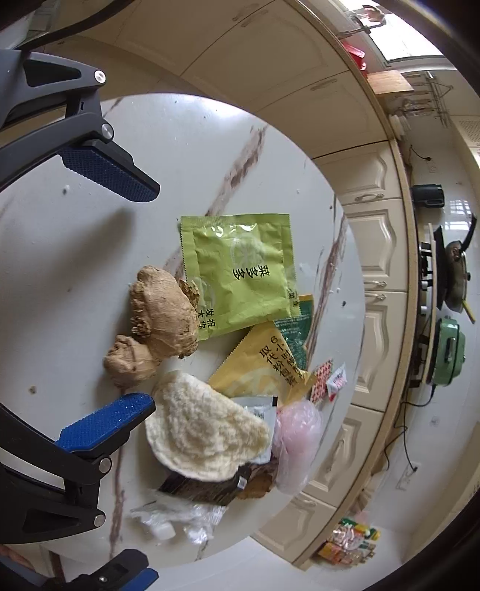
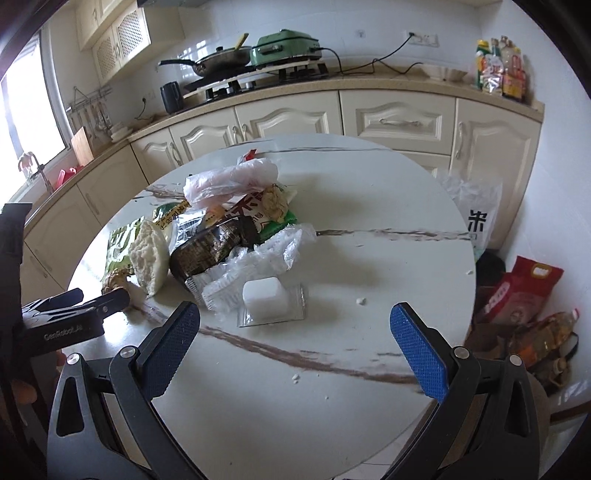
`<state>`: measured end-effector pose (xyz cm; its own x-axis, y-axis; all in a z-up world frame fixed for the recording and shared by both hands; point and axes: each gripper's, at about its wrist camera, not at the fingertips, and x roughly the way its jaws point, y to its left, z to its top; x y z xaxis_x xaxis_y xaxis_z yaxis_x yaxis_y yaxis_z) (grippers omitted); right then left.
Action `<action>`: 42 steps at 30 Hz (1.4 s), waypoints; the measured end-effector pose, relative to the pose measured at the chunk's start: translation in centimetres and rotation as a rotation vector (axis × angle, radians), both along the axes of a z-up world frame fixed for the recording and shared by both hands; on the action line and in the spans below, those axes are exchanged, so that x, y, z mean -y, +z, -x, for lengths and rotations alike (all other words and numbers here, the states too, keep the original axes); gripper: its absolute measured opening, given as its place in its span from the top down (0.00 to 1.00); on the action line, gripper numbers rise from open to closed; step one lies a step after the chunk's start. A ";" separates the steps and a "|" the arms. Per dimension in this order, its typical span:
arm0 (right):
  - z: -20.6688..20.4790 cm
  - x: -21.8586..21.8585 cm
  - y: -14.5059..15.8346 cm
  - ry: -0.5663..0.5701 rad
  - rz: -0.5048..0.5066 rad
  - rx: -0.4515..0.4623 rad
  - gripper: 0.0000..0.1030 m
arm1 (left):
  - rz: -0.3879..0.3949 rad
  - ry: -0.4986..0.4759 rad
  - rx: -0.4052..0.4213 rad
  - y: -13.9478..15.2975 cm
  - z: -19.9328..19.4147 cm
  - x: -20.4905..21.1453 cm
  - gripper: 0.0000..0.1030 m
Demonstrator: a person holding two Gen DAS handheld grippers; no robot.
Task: Collect trash
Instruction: 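Grasp the ginger root with the left tool while the right tool grasps the small white box, then carry the ginger and white box to the blue bucket and release both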
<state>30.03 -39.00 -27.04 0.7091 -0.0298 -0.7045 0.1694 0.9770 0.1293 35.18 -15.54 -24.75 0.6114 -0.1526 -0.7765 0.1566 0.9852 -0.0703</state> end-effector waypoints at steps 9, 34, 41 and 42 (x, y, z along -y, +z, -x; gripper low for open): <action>-2.3 -0.6 -1.5 0.058 -0.012 -0.046 0.00 | -0.009 -0.107 0.071 -1.5 -0.9 1.9 0.42; -2.6 -0.9 -2.0 0.111 0.095 -0.060 0.64 | 0.144 -0.247 0.074 1.3 4.9 -3.6 0.46; -0.5 -0.3 0.5 0.056 0.086 -0.005 0.74 | 0.194 -0.297 0.105 2.9 7.0 -4.2 0.46; -0.3 -0.5 1.0 0.057 0.095 0.006 0.74 | 0.198 -0.300 0.108 3.0 7.2 -4.3 0.46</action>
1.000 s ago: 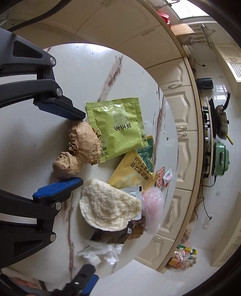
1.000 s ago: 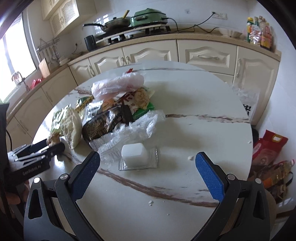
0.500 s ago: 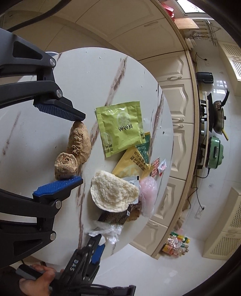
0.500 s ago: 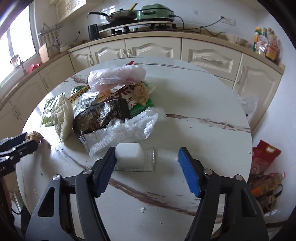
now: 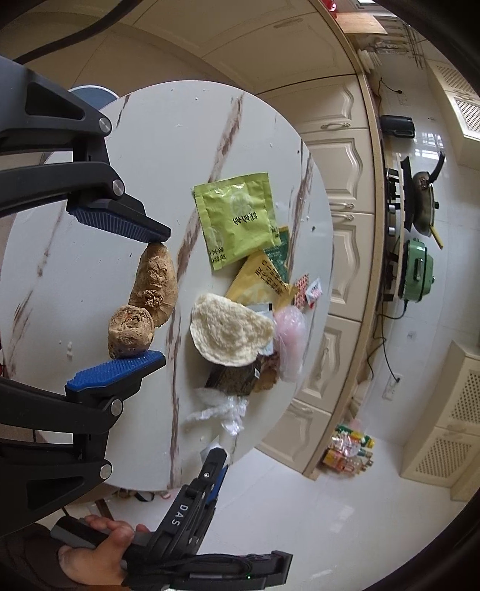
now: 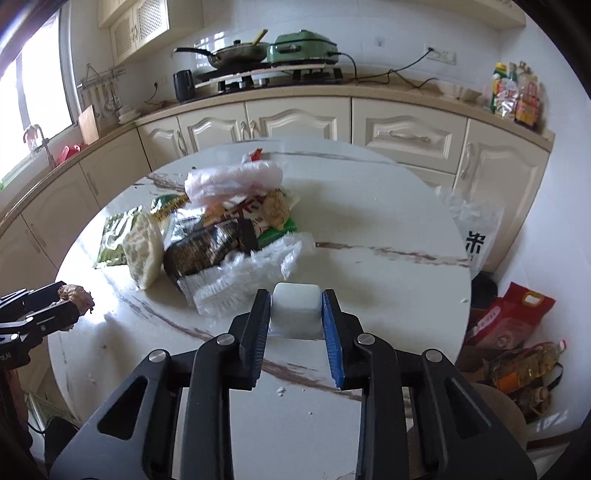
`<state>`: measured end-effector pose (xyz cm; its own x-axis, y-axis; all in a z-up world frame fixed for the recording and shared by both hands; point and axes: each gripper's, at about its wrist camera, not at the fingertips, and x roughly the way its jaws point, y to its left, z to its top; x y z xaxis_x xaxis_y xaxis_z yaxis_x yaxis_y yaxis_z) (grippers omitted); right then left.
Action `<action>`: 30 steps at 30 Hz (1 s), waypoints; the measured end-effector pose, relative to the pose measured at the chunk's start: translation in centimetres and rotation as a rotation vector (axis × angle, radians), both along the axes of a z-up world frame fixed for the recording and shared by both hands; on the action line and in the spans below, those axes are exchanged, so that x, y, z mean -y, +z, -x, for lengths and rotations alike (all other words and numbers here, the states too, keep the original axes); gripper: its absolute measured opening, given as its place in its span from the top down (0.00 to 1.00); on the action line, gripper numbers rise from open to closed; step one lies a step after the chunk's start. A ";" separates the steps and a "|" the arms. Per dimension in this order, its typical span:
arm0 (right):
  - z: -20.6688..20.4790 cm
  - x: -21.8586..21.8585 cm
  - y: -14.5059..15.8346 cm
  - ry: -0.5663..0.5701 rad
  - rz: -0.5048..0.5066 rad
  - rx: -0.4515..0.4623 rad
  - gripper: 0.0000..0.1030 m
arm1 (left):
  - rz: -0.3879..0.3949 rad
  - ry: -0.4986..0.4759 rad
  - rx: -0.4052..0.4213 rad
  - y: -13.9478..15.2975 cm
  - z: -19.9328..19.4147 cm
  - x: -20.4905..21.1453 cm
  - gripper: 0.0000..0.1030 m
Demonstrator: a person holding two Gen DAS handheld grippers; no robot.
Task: Collect trash
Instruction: 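Carry the ginger and white box to the blue bucket and release both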
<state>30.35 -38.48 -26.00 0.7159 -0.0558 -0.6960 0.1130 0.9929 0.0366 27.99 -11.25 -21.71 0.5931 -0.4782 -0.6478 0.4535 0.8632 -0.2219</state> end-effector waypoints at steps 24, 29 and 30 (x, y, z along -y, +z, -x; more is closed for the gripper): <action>-2.4 -17.7 6.5 0.341 -0.020 0.140 0.75 | 0.112 0.164 0.066 4.0 4.4 -12.6 0.46; -5.8 -26.9 5.9 0.520 -0.054 0.131 0.75 | 0.099 0.294 0.072 3.7 4.1 -20.0 0.46; -6.4 -28.4 5.5 0.547 -0.059 0.124 0.75 | 0.086 0.325 0.069 3.4 3.9 -21.7 0.46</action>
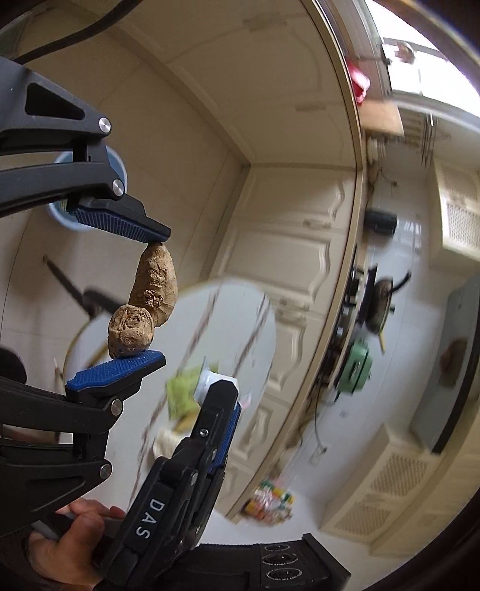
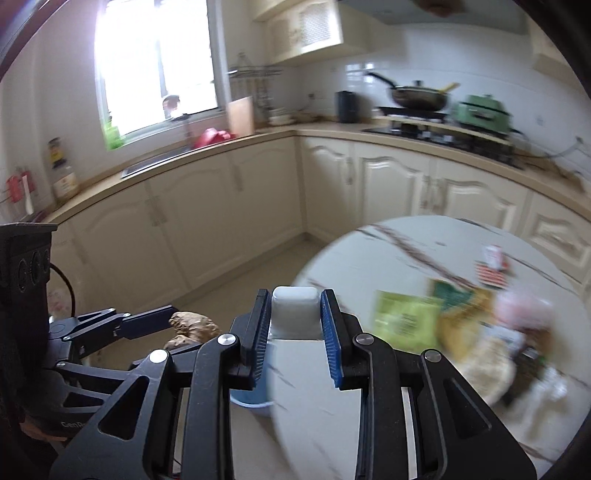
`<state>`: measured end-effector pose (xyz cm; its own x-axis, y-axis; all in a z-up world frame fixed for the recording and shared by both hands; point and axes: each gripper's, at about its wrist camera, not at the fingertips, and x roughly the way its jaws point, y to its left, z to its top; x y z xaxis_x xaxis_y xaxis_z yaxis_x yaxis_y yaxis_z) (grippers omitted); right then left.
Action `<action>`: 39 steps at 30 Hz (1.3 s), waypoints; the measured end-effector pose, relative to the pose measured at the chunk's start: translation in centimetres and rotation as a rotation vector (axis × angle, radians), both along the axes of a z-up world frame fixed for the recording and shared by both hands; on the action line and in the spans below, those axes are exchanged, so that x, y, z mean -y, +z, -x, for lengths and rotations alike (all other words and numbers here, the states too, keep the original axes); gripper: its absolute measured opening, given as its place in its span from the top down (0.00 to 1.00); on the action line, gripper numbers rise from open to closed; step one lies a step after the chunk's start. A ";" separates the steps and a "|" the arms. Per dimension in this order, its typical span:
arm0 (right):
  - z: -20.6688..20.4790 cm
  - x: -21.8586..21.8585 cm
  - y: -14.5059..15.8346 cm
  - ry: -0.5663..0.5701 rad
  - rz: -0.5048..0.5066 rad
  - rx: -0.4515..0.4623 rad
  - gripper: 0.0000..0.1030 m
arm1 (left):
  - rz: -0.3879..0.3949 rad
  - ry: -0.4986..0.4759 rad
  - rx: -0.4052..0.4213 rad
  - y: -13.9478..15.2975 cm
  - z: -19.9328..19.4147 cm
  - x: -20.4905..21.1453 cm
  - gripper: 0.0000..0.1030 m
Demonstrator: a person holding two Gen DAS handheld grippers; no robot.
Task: Collect trash
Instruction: 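Carry the ginger and white box to the blue bucket and release both, then move both tools back from the bucket to the table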
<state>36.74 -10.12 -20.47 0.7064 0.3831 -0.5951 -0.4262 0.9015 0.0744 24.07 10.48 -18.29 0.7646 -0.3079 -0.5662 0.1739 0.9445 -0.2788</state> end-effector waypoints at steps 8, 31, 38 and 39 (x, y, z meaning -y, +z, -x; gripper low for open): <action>-6.8 -14.2 -7.0 0.196 0.052 -0.130 0.74 | -0.024 0.136 -0.148 -5.4 -4.2 -8.8 0.46; -17.8 -18.2 -26.0 0.115 0.109 -0.457 0.50 | -0.043 0.215 -0.453 -18.7 -16.7 -11.1 0.37; -16.4 -18.0 -22.1 0.114 0.094 -0.398 0.40 | -0.128 0.401 -0.383 -13.5 -13.0 -10.6 0.33; -16.1 -18.0 -21.3 0.114 0.095 -0.383 0.37 | -0.138 0.420 -0.369 -12.7 -12.4 -10.7 0.33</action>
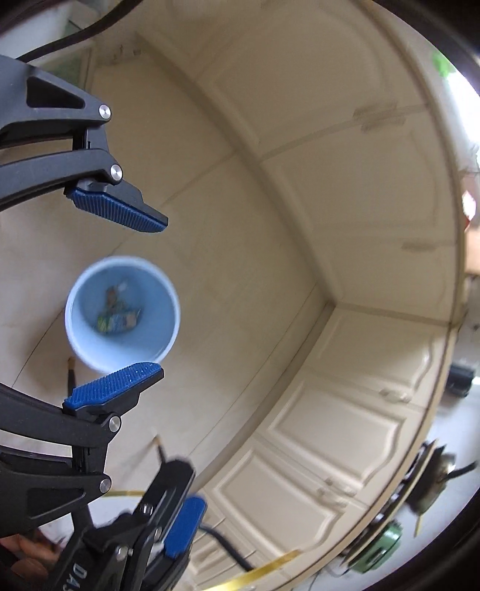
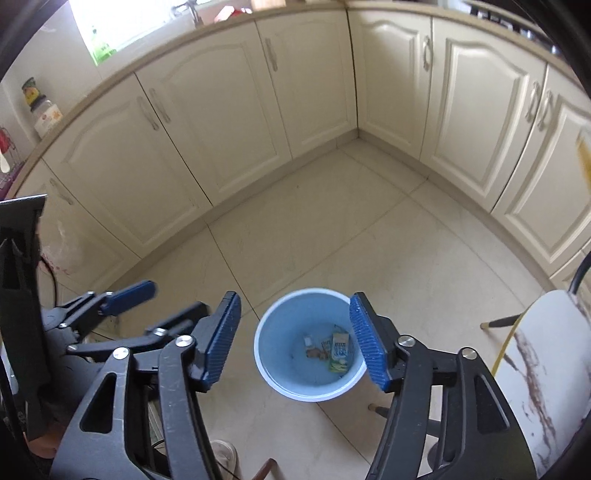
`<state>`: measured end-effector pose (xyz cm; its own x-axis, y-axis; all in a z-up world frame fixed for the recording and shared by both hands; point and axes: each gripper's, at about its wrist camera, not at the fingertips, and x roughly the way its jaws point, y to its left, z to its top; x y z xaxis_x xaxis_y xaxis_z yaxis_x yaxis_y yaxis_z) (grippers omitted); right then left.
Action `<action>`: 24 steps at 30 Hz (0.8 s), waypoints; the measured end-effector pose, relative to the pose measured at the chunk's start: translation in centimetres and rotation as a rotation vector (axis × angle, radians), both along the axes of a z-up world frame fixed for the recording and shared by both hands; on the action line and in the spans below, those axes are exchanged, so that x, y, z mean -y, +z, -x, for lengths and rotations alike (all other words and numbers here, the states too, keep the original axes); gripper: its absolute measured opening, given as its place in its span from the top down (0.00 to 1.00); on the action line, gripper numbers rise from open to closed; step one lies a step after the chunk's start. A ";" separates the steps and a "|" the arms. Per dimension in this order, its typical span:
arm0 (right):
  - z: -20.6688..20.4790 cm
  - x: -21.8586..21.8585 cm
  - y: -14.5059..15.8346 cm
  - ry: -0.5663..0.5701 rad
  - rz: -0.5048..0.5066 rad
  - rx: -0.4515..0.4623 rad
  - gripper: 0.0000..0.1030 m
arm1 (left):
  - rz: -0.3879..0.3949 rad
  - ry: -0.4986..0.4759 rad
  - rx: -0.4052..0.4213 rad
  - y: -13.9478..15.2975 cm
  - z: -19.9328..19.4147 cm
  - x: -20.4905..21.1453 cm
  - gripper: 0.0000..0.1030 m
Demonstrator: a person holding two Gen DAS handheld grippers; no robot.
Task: Collect trash
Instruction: 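Move both tools back from the bucket to the table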
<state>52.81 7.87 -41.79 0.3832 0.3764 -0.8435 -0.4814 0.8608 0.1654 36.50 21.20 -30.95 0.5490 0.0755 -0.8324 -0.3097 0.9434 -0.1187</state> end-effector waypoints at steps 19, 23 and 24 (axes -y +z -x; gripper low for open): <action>17.9 7.0 22.1 -0.003 -0.110 0.420 0.08 | -0.214 0.021 0.492 20.4 16.7 16.6 0.08; 23.1 10.4 26.9 -0.061 -0.115 0.529 0.00 | -0.224 -0.043 0.610 22.7 21.3 21.8 0.01; 24.4 11.3 28.0 -0.078 -0.118 0.554 0.00 | -0.227 -0.052 0.631 22.9 22.1 22.8 0.01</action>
<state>28.43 -3.46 -13.80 0.7870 0.4085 -0.4624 -0.4593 0.8883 0.0031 14.39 -1.59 -8.07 0.9328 0.1705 -0.3175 -0.1989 0.9782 -0.0591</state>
